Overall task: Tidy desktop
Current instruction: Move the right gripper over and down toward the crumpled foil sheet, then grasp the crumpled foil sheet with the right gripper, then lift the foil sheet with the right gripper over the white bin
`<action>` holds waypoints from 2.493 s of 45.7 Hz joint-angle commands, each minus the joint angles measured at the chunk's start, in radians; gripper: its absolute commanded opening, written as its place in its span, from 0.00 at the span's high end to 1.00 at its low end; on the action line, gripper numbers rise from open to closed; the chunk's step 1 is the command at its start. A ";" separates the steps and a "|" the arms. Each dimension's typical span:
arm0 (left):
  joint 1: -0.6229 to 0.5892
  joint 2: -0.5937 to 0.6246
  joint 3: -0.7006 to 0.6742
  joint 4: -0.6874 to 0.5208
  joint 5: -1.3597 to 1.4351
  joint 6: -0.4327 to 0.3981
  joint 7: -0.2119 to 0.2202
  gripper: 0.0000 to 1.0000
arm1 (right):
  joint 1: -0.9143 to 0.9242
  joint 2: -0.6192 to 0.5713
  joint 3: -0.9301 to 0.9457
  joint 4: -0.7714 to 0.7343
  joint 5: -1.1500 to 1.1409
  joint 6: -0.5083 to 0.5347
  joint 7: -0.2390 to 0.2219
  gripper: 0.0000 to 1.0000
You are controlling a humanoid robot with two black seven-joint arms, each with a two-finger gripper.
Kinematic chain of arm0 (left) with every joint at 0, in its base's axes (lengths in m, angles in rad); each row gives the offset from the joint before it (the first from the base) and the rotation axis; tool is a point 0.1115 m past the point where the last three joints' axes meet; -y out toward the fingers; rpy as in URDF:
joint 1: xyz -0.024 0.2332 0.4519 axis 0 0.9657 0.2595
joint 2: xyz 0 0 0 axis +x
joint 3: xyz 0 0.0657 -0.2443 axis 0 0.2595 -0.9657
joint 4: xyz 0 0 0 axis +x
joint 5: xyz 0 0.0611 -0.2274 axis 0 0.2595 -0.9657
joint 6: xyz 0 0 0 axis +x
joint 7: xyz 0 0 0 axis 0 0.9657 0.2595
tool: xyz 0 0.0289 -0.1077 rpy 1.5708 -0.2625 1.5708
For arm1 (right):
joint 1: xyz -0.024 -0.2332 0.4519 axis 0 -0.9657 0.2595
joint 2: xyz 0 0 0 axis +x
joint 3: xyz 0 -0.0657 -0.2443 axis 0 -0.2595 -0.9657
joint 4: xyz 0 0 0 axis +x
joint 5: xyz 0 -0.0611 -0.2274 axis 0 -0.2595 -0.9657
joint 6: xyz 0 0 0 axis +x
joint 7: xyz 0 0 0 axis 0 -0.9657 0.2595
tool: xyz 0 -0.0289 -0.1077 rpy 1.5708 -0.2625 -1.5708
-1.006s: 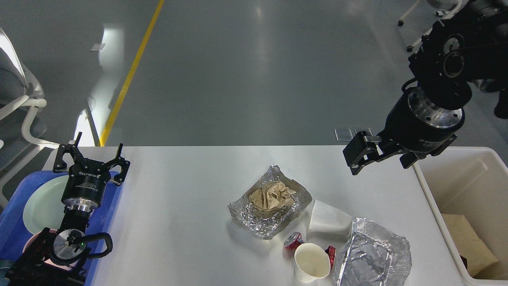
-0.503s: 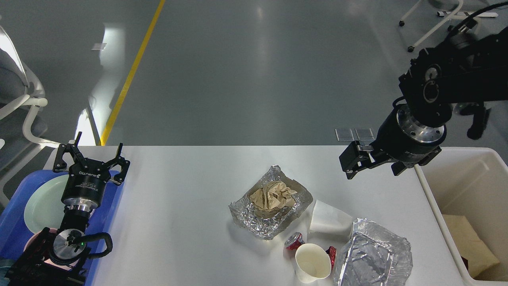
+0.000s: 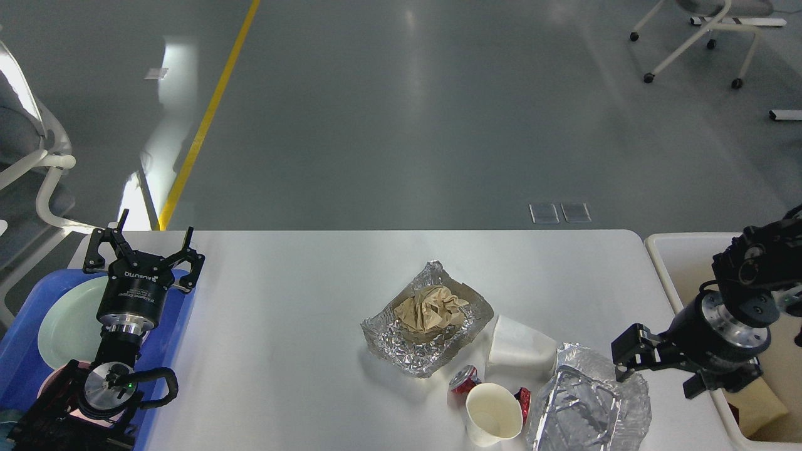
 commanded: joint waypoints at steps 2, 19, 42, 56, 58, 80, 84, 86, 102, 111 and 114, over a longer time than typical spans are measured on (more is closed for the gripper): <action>-0.002 -0.001 0.000 0.000 0.000 0.000 0.000 0.03 | -0.236 -0.014 0.034 -0.021 -0.024 -0.268 0.000 0.04; -0.002 -0.001 0.000 0.000 0.000 0.000 0.002 0.03 | -0.361 -0.004 0.098 -0.085 -0.003 -0.363 0.000 0.06; -0.002 0.001 0.000 0.000 0.000 0.000 0.002 0.03 | -0.573 0.081 0.227 -0.266 0.058 -0.355 0.000 0.91; -0.002 -0.001 0.000 0.000 0.000 0.000 0.002 0.03 | -0.573 0.081 0.227 -0.270 0.192 -0.400 0.001 1.00; -0.002 -0.001 0.000 0.000 0.000 0.000 0.002 0.03 | -0.575 0.081 0.226 -0.270 0.192 -0.398 0.001 1.00; -0.002 -0.001 0.000 0.000 0.000 0.000 0.002 0.03 | -0.552 0.039 0.220 -0.250 0.195 -0.386 0.001 1.00; -0.002 0.001 0.000 0.000 0.000 0.000 0.002 0.03 | -0.484 0.001 0.189 -0.216 0.190 -0.343 0.001 1.00; -0.002 0.001 0.000 0.000 0.000 0.000 0.002 0.03 | -0.440 -0.031 0.163 -0.202 0.190 -0.300 0.001 1.00; -0.002 0.001 0.000 0.000 0.000 0.000 0.002 0.03 | 0.042 -0.166 -0.081 -0.125 0.181 0.042 0.008 1.00; -0.002 -0.001 0.000 0.000 0.000 0.000 0.003 0.03 | 0.344 -0.154 -0.178 -0.015 0.177 0.180 0.001 1.00; -0.002 -0.001 0.000 0.000 0.000 0.000 0.002 0.03 | 0.424 -0.137 -0.195 0.017 0.169 0.197 0.000 1.00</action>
